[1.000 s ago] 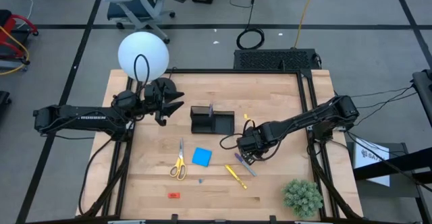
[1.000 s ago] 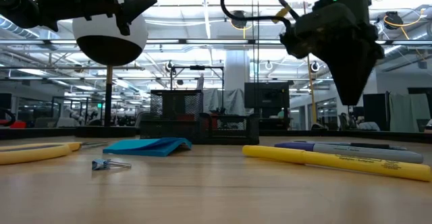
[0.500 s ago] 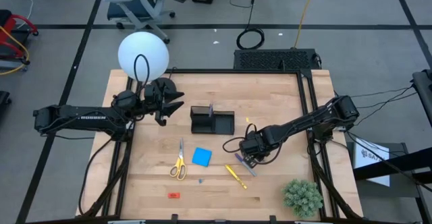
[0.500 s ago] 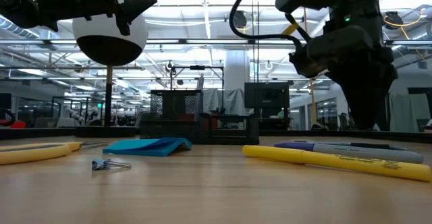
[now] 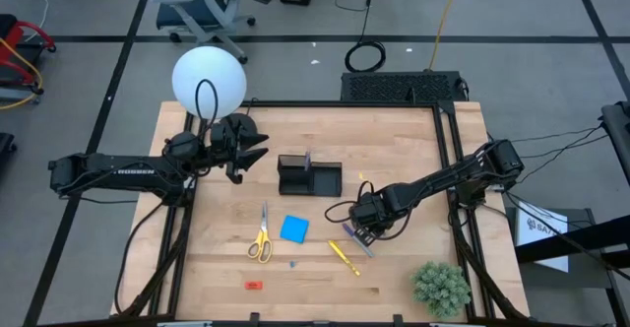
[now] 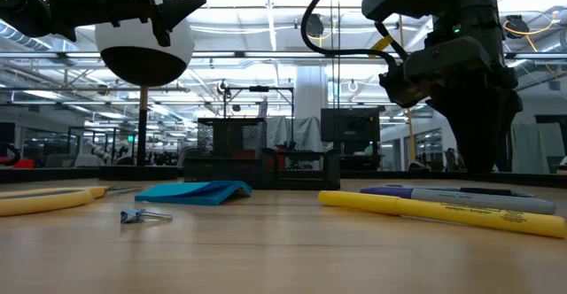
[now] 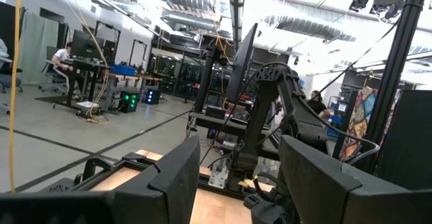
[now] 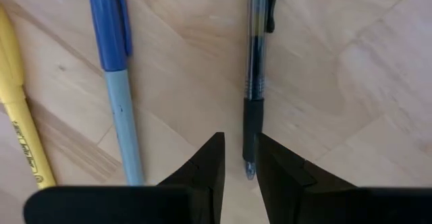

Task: Pick and place office supplies into organizer
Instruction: Put the black pen into the black mesh desk organizer

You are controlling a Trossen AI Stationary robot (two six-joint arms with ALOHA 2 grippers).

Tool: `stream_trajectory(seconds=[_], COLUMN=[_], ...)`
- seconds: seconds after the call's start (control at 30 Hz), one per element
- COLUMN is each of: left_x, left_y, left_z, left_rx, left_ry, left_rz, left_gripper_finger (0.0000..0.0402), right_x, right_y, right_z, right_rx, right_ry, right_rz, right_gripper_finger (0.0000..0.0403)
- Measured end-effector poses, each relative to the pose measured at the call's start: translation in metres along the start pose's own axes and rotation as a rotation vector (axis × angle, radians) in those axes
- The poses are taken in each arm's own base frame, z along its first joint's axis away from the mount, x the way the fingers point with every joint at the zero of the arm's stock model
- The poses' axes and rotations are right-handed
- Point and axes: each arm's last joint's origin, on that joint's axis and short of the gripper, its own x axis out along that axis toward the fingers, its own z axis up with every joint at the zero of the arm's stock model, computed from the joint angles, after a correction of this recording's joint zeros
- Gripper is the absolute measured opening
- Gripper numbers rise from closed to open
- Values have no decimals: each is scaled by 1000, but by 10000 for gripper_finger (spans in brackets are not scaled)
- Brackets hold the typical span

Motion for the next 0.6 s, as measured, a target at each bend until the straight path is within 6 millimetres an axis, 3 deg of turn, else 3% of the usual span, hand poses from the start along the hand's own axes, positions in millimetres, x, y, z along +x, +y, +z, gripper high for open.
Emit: stream_trajectory(seconds=[0.37,0.6], left_x=[0,0], left_y=[0,0], left_z=[0,0], left_rx=[0,0], left_ry=[0,0], left_rz=[0,0], left_gripper_finger=[209,209], right_x=[18,18], right_y=[1,3], right_z=[3,7], right_rx=[-14,-34], right_ry=[30,10], right_rz=[-59,-30], right_gripper_finger=[71,71])
